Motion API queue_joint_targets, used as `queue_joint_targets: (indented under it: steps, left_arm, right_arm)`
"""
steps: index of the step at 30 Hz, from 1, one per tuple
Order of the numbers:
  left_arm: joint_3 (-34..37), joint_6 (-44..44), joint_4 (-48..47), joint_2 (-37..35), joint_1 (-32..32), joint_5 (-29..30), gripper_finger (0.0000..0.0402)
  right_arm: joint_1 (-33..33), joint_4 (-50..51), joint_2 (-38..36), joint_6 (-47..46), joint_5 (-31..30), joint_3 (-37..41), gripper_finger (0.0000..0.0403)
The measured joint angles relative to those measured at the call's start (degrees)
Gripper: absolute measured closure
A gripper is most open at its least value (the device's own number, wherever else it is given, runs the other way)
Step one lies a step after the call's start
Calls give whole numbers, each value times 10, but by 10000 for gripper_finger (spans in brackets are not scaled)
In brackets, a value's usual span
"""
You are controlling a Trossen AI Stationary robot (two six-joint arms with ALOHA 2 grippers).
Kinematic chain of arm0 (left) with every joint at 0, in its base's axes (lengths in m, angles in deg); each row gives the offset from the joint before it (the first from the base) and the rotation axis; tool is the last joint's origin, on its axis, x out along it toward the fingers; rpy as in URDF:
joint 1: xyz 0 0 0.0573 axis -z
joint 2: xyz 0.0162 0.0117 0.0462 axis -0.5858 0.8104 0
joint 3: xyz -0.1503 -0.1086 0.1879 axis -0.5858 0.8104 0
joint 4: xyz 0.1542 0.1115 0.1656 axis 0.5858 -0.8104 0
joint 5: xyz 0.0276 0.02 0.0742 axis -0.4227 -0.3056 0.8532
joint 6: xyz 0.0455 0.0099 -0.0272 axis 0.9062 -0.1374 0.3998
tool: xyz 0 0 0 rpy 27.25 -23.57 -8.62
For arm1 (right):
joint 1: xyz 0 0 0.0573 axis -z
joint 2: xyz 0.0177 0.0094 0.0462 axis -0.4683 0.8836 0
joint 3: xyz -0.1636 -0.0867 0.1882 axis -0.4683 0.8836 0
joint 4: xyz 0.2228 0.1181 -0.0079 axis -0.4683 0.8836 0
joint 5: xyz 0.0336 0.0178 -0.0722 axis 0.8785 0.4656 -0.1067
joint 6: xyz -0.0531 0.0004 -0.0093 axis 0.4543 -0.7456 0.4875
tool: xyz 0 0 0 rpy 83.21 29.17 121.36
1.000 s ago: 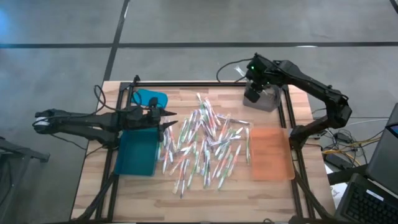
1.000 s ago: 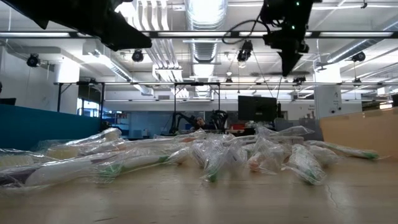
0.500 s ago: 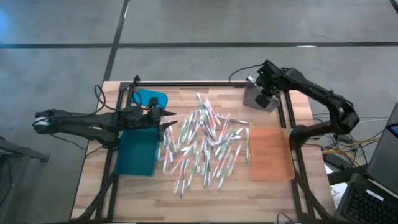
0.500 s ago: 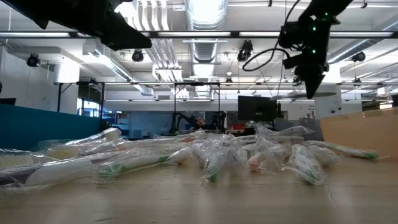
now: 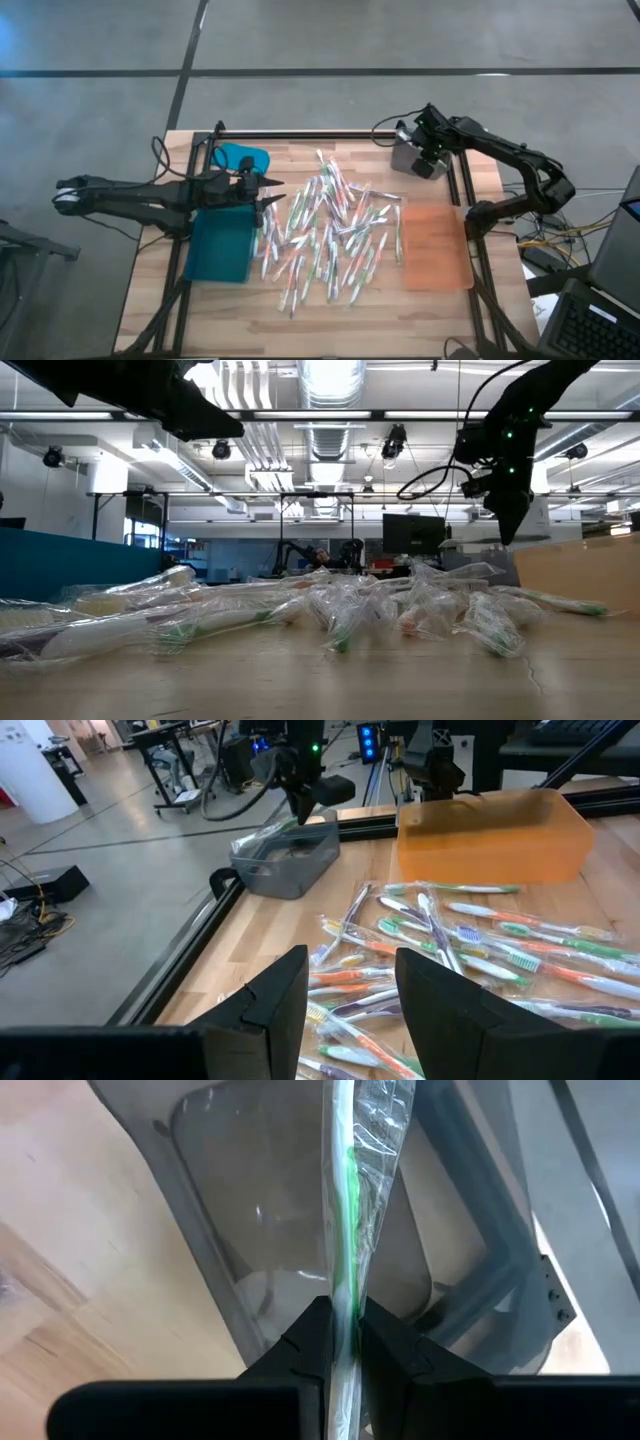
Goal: Pick & Place Toothbrushes
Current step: Put the green toothbrush into the black bin
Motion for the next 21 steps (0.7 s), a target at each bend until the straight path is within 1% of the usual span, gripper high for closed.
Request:
queue_joint_targets:
  steps: [12,21]
  left_arm:
    - [0,0,0,0,0,1,243]
    - [0,0,0,0,0,1,243]
  right_arm:
    - [7,-20,32,-16,-3,9,374]
    - [33,-66,46,-16,-6,49,374]
